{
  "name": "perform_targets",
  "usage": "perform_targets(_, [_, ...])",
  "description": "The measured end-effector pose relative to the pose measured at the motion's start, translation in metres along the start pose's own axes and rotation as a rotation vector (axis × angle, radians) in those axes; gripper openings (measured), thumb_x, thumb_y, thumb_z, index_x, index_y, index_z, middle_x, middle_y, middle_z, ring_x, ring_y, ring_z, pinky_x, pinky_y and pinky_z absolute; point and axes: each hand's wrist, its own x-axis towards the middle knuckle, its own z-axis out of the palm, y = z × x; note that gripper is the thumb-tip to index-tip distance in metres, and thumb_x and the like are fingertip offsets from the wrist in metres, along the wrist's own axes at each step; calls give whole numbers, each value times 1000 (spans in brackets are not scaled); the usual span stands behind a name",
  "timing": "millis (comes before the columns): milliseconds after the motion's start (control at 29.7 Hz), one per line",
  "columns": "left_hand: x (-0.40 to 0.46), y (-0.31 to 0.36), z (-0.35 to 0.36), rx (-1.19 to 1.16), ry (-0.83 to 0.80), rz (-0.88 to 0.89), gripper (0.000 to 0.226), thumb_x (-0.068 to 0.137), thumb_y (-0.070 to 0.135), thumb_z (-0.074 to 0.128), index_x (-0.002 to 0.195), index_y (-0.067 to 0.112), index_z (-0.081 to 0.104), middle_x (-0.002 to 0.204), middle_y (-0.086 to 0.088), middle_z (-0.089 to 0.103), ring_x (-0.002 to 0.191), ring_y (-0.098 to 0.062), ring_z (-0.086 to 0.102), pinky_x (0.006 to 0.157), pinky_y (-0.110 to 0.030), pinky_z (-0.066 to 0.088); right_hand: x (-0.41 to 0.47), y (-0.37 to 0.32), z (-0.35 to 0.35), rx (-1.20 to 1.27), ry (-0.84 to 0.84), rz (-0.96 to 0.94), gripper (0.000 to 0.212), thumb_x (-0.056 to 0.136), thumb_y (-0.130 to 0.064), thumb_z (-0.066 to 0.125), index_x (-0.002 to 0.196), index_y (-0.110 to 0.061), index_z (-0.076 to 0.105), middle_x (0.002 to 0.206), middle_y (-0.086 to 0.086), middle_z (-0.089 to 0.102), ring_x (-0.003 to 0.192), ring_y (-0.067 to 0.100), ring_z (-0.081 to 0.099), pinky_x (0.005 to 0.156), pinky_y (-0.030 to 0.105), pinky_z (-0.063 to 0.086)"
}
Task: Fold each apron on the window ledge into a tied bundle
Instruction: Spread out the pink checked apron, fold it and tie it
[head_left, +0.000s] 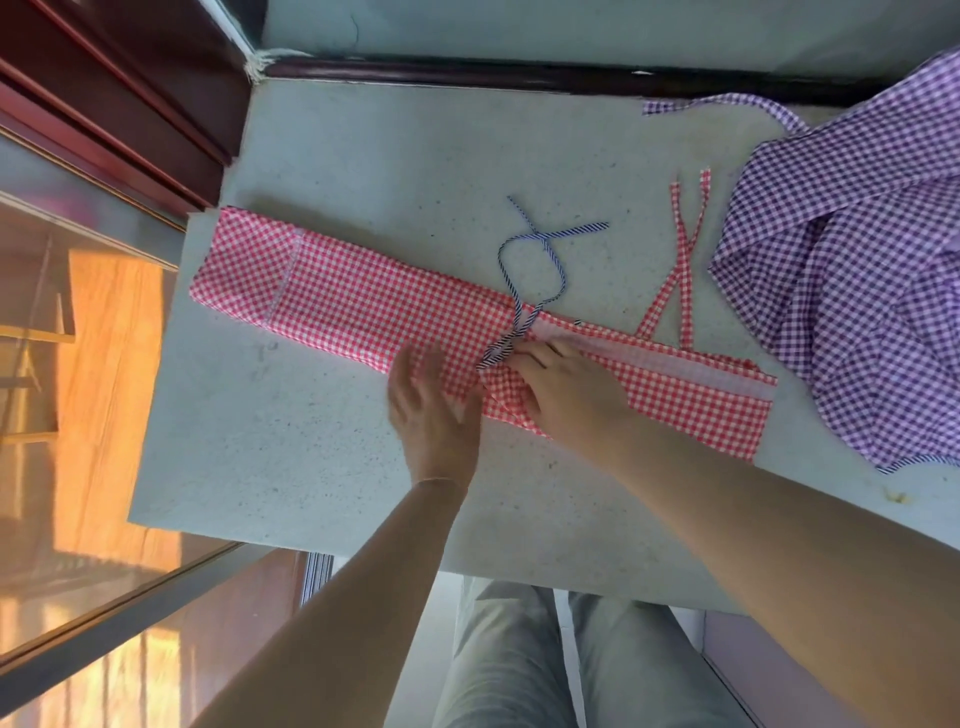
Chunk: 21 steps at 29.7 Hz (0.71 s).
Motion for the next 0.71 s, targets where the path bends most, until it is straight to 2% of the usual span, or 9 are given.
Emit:
perform_targets(67, [15, 6, -18, -395, 32, -548, 80, 82, 41, 71, 145, 22, 26, 150, -4, 28, 135, -25, 33, 110, -52, 33, 3, -6, -1, -40, 4, 33, 46, 95, -36, 42, 135, -15, 51, 140, 4, 51, 130, 25, 43, 106, 42, 42])
perform_targets(101, [23, 8, -24, -568, 24, -741, 79, 84, 38, 70, 146, 20, 25, 148, -4, 34, 131, -24, 40, 109, -49, 37, 2, -7, -1, -49, -3, 50, 46, 94, -37, 44, 132, -14, 54, 136, 5, 54, 127, 27, 46, 102, 43, 45])
perform_targets(134, [33, 10, -27, -688, -3, -846, 72, 87, 34, 67, 145, 17, 28, 144, -5, 42, 126, -23, 48, 107, -45, 41, 2, -4, 0, -57, 7, 61, 45, 93, -38, 49, 129, -14, 56, 133, 5, 56, 125, 28, 48, 98, 44, 48])
perform_targets(235, [57, 5, -42, -804, -193, -918, 43, 90, 26, 64, 127, 8, 51, 125, -6, 63, 104, -23, 63, 100, -39, 48, 5, -11, 0, -35, 6, 105, 46, 90, -39, 58, 130, -15, 54, 134, 5, 55, 127, 28, 47, 98, 45, 48])
perform_targets(336, [69, 1, -49, -1085, -316, -1051, 35, 87, 14, 67, 118, 7, 54, 122, -8, 63, 105, -26, 63, 101, -43, 48, 8, -16, -1, -21, -4, 129, 49, 91, -40, 58, 133, -16, 50, 138, 4, 51, 129, 27, 44, 101, 44, 45])
perform_targets(437, [77, -5, -51, -1327, -348, -1091, 35, 87, 10, 65, 118, 5, 52, 125, -11, 60, 107, -28, 60, 101, -43, 45, 9, -18, -1, -15, -32, 158, 50, 91, -41, 56, 134, -16, 48, 138, 5, 50, 130, 28, 43, 102, 44, 44])
perform_targets(571, [100, -10, -54, -1452, -309, -1092, 28, 88, 3, 62, 114, 8, 53, 117, -11, 61, 102, -29, 59, 98, -45, 45, 10, -21, -7, -31, -41, 137, 54, 90, -40, 55, 139, -19, 44, 138, 8, 50, 128, 31, 44, 94, 48, 50])
perform_targets(639, [118, -18, -59, -1461, -283, -1068, 32, 88, 0, 59, 118, 8, 53, 120, -11, 60, 107, -32, 58, 92, -46, 48, 12, -27, -13, -99, -111, 102, 61, 94, -39, 51, 149, -30, 27, 142, 13, 43, 129, 33, 43, 91, 45, 53])
perform_targets(706, [137, -31, -63, -1440, -250, -1045, 45, 87, -1, 60, 130, 8, 50, 128, -11, 58, 113, -32, 57, 90, -46, 49, 22, -37, -21, -128, -210, 100, 70, 98, -34, 48, 150, -42, 3, 141, 20, 37, 124, 37, 44, 87, 41, 54])
